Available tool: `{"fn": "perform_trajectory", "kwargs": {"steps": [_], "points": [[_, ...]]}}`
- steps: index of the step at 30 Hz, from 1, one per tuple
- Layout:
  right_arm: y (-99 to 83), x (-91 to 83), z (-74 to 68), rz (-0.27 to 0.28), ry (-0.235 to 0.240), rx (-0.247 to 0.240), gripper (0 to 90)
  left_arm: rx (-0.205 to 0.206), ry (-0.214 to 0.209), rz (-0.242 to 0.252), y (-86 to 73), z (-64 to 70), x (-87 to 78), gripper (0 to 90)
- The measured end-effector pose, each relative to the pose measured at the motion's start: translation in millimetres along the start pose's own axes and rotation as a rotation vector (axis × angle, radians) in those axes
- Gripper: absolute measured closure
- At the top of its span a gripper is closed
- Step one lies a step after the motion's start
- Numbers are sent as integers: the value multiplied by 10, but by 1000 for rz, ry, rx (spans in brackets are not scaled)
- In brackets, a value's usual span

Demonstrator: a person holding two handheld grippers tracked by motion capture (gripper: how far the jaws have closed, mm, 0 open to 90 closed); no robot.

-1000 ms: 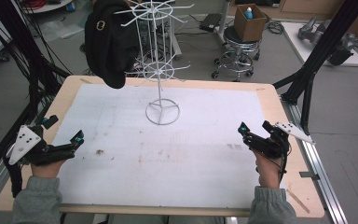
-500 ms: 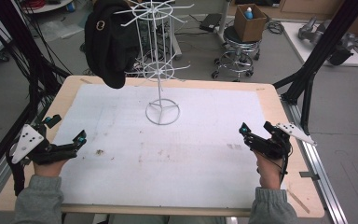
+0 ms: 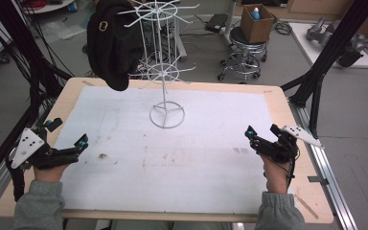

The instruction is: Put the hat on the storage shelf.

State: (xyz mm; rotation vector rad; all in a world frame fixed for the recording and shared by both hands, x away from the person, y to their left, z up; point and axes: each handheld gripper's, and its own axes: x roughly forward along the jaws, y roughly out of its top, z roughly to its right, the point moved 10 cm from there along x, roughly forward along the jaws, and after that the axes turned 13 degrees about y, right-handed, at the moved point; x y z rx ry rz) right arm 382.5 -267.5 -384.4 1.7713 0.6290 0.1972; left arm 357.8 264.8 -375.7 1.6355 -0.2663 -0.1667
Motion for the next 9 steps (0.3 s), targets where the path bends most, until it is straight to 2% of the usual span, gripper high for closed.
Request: {"fn": "perform_trajectory", "kwargs": {"steps": [9], "points": [[-7, 32, -20, -8, 7, -6, 45, -1, 1, 9, 18, -5, -20, 17]]}}
